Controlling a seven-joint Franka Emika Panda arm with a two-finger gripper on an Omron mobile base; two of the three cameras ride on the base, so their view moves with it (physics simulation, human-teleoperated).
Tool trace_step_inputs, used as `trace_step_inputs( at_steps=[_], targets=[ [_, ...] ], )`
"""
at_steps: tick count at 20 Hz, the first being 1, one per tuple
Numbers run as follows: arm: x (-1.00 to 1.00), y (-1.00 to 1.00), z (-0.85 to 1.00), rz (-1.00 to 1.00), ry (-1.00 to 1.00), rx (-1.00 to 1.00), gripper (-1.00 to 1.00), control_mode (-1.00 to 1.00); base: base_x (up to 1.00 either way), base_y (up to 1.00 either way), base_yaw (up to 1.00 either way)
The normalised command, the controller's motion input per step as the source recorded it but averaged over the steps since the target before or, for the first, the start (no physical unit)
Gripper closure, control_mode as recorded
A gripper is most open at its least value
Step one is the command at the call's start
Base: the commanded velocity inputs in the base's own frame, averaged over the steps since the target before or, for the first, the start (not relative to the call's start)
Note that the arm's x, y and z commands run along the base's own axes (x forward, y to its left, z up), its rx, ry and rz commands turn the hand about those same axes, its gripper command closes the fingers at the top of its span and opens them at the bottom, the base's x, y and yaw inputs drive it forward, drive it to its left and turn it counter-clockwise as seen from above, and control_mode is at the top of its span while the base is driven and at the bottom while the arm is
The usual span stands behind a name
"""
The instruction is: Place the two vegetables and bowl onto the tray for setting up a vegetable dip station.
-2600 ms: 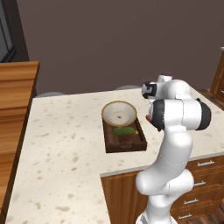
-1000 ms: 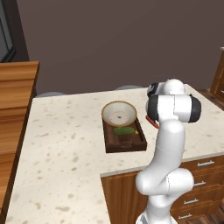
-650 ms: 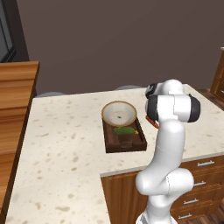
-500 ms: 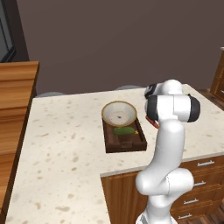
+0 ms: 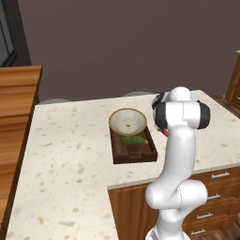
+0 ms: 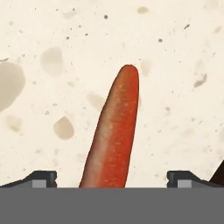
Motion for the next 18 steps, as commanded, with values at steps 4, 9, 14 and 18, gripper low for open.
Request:
trace_step_inputs(
  at_steps=[4, 9, 14, 18],
  targets=[
    [0.4, 0.16, -0.1, -0.11, 0.0, 0.0, -1.0, -1.0, 0.0, 0.0, 0.0],
    [0.32, 0.07, -0.07, -0.06, 0.0, -0.02, -1.0, -1.0, 0.0, 0.0, 0.0],
    [0.16, 0.07, -0.12, -0.08, 0.01, -0.02, 1.0, -1.0, 0.0, 0.0, 0.0],
    [0.12, 0.09, -0.09, -0.08, 0.03, 0.0, 1.0, -1.0, 0.0, 0.0, 0.0]
  ],
)
